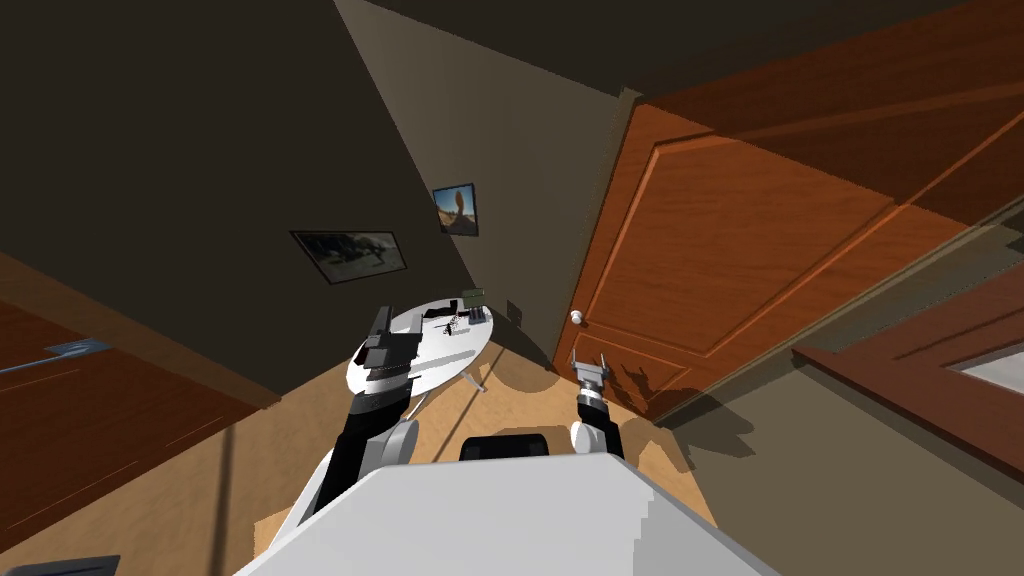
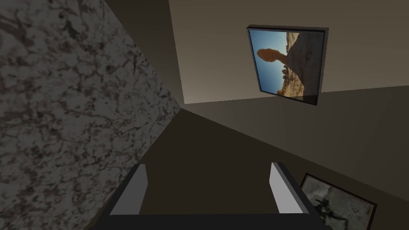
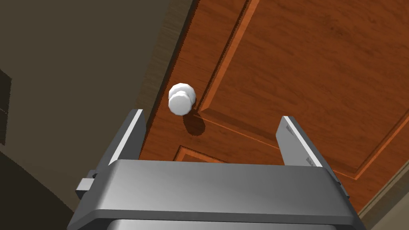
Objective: Pull the door open
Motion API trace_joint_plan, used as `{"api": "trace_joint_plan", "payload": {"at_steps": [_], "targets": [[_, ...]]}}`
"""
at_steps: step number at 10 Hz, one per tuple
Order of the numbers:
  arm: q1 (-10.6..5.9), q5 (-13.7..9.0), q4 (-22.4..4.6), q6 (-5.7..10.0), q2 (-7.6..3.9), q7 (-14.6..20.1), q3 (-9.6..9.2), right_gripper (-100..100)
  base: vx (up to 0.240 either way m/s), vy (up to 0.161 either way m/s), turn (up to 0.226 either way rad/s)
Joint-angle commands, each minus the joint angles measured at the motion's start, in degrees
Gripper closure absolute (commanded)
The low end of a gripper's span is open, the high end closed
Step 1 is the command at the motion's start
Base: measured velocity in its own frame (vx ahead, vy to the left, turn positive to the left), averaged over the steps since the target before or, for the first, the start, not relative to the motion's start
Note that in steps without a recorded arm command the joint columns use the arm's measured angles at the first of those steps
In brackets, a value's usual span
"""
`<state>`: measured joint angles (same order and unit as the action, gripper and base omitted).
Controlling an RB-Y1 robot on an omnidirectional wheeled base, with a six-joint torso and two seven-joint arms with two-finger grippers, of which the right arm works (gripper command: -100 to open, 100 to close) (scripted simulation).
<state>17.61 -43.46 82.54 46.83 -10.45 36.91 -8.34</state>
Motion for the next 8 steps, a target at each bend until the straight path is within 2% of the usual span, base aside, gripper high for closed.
{"api": "trace_joint_plan", "payload": {"at_steps": [1, 8], "targets": [[-0.43, -2.0, -2.0, 0.75, -0.59, 2.0, -0.18, -100, 0.085, -0.040, 0.114], [-2.10, -9.5, -10.1, 4.26, -1.97, 9.1, -1.63, -100, 0.087, -0.045, 0.097]]}}
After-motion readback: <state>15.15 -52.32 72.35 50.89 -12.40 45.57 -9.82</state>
